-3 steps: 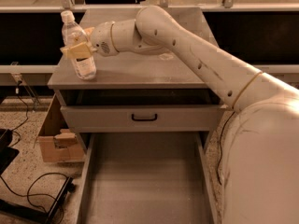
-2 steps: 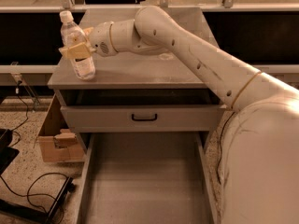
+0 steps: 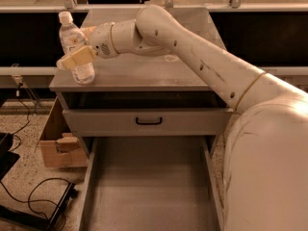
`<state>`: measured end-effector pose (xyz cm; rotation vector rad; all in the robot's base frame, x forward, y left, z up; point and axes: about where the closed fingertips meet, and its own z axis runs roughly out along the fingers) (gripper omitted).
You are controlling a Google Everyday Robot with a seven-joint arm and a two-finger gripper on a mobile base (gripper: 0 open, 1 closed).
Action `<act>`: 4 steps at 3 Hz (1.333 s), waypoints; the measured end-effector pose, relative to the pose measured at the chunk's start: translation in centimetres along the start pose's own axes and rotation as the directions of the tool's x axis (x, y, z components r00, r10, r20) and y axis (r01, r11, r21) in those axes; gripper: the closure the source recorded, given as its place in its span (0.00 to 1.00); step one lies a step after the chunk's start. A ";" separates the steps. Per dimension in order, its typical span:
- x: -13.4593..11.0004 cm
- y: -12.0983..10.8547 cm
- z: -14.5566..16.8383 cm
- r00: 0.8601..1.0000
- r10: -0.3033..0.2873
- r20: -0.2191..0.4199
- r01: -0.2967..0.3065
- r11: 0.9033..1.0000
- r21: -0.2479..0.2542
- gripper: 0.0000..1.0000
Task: Pick blue plastic bottle from middle drawer and place on counter
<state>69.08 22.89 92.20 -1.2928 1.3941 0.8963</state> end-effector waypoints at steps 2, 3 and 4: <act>-6.3 -2.0 -5.0 0.984 -0.135 -0.120 0.135 0.991 -0.009 0.00; -9.0 -2.2 -10.6 0.967 -0.158 -0.198 0.157 0.987 -0.021 0.00; -11.1 0.6 -17.9 0.951 -0.167 -0.260 0.164 0.986 -0.034 0.00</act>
Offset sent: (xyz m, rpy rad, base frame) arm -0.0097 -0.1001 0.1286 -0.3398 -0.1511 0.1381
